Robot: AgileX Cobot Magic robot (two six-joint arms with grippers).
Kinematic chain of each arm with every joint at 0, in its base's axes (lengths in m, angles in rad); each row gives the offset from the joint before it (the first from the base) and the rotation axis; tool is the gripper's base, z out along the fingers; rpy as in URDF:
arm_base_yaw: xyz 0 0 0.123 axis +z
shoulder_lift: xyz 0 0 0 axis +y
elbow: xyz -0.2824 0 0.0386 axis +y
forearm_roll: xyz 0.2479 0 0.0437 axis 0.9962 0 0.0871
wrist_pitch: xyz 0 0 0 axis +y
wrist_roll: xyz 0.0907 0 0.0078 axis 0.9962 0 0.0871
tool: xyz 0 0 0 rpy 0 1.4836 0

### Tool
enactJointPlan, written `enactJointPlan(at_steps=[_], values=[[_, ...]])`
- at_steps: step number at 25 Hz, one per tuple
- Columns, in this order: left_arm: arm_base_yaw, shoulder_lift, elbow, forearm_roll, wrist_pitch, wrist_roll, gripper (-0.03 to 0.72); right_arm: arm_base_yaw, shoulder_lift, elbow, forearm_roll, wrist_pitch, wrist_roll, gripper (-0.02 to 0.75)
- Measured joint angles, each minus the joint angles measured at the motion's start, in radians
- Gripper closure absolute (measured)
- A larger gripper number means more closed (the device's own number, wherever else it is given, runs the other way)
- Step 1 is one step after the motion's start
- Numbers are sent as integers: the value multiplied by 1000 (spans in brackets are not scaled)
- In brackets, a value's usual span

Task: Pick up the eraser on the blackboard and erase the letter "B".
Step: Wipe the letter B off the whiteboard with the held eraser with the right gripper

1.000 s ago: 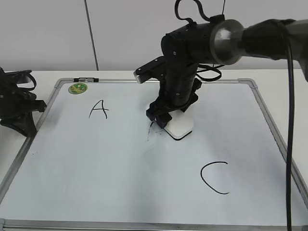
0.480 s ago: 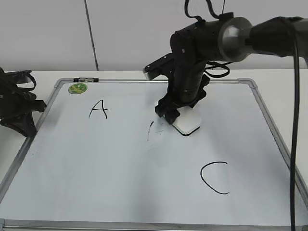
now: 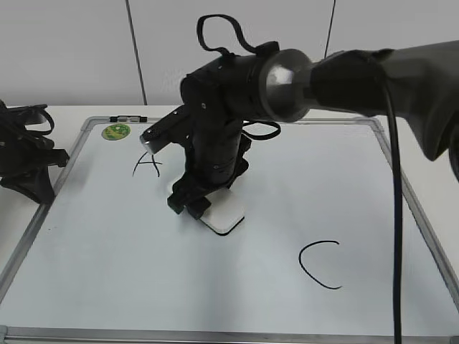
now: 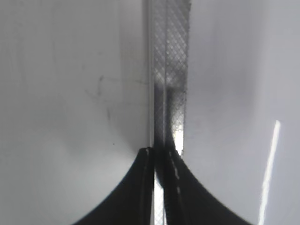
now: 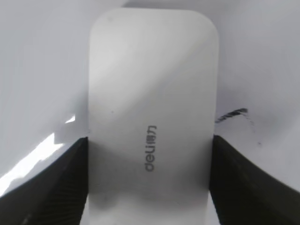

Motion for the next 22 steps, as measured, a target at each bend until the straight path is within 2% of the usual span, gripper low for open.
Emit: enactJointPlan(at_steps=[10, 22], values=[[0, 0, 0, 0, -2, 0, 678, -5, 2, -1, -42, 8, 8, 193], [0, 0, 0, 0, -2, 0, 678, -231, 2, -7, -93, 24, 17, 193]])
